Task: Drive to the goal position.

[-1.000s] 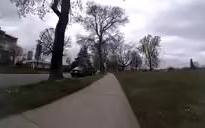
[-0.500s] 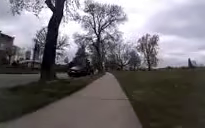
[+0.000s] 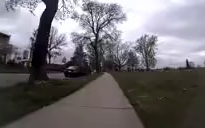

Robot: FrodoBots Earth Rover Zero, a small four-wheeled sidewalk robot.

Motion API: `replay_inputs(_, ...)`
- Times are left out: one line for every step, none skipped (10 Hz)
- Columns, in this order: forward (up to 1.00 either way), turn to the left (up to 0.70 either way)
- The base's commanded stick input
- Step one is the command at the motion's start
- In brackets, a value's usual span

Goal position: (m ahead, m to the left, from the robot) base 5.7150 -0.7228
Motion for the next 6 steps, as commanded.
replay_inputs(1.0, 0.0)
replay_inputs(1.0, -0.03)
replay_inputs(1.0, -0.26)
replay_inputs(1.0, -0.4)
replay_inputs(1.0, 0.0)
replay_inputs(1.0, 0.0)
